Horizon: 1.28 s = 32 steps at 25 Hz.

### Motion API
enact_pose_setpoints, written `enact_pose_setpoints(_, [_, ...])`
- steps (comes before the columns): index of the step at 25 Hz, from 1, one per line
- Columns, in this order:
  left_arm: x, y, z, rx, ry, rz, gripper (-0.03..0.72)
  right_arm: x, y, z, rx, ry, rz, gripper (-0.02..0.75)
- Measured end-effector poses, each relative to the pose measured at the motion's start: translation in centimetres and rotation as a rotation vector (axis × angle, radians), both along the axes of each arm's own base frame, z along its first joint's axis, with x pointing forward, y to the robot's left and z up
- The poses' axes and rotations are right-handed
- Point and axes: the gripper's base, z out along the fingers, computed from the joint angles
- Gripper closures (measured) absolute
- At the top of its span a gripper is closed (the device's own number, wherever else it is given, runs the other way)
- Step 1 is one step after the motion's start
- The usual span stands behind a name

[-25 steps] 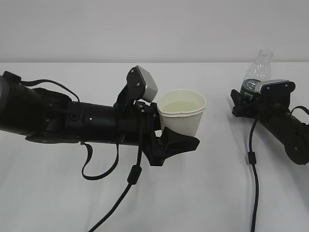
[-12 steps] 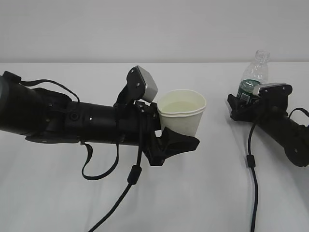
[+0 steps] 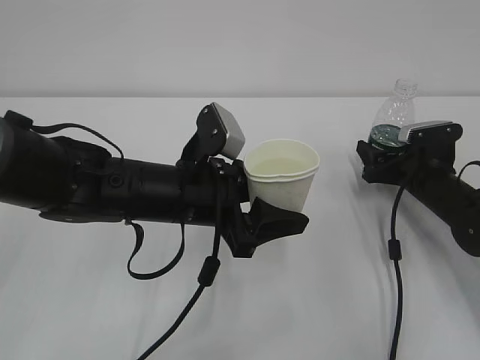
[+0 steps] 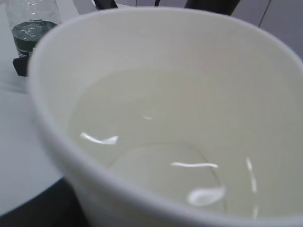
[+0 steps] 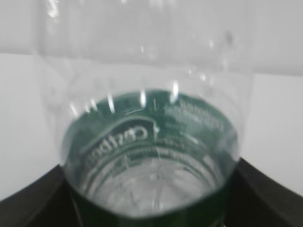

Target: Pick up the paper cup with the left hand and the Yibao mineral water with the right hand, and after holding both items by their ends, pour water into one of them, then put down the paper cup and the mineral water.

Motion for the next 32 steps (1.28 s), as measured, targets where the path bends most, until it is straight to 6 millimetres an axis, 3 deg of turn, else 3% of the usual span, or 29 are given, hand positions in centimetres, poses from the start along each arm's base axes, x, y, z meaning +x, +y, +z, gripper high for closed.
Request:
enact_pose_setpoints(7, [0.0,0.0,0.0,0.002,0.000,0.001,0.232,0.1,0.1,1.1,-0.008,-0.027,0.009,0.157])
enact_pose_setpoints(32, [0.0,0.0,0.0,0.003,0.000,0.002,0.232,-2.4,0.4,2.6,-0.004,0.002,0.035,0.155])
